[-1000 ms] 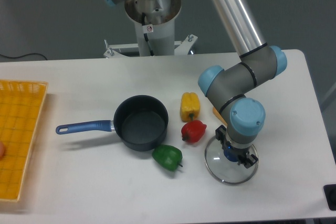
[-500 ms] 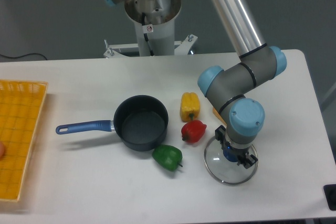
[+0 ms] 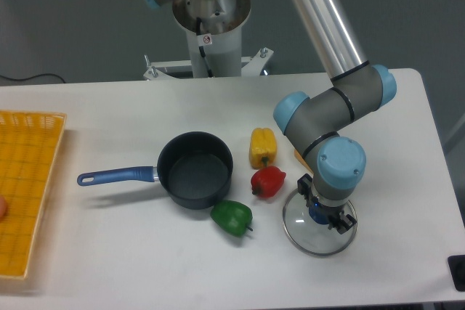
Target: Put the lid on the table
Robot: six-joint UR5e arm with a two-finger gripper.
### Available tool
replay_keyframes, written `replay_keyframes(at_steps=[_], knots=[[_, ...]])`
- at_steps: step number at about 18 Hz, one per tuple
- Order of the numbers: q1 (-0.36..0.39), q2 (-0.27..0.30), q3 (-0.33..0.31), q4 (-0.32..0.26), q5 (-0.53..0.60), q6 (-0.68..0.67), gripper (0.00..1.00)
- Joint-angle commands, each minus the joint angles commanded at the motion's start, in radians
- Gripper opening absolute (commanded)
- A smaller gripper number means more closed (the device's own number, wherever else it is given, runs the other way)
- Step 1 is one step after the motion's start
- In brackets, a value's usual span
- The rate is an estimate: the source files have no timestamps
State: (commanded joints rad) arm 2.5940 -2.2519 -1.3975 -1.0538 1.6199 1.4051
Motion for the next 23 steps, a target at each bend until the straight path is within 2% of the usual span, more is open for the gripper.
replay_keyframes(at_steps=[4,7,14,17,23], knots=[[0.000,0.000,0.002,0.000,0.000,0.003,0.92],[-0.002,0.002,0.002,0.000,0.000,0.003,0.99],[0.000,0.020,-0.002,-0.002,-0.002,0.008,1.00],[0.009,0.093,-0.050,-0.002,-0.003,0.017,1.00],[0.017,0.135,-0.060,-0.015,0.005,0.031,1.00]])
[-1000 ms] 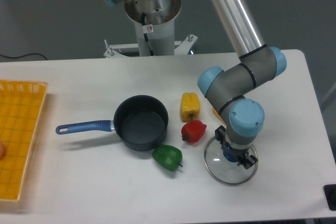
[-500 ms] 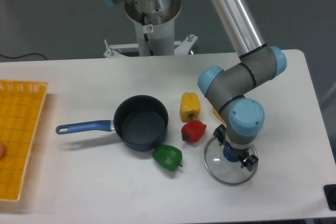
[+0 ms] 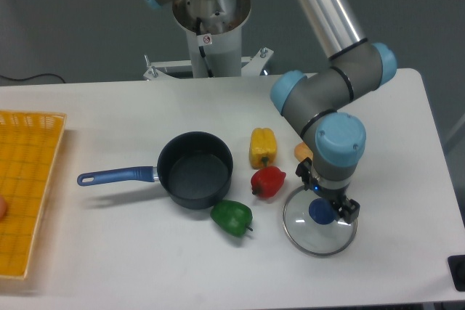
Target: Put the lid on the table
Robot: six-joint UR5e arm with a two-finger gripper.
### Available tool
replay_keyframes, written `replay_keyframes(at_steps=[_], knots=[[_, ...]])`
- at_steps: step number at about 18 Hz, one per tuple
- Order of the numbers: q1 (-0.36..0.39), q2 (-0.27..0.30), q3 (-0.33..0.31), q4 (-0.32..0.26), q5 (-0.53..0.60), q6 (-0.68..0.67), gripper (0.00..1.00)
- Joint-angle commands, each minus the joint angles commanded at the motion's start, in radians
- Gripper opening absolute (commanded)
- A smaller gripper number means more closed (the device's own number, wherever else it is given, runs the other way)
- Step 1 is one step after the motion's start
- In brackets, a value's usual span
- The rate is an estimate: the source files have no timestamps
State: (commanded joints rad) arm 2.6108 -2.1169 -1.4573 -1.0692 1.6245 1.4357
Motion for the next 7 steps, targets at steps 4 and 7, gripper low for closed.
replay_keyframes(at_steps=[4,7], knots=[[0.002,0.012,-0.003,0.002,-0.002,0.081,1.00],[0.011,0.014,-0.003,0.002,-0.002,0.081,1.00]])
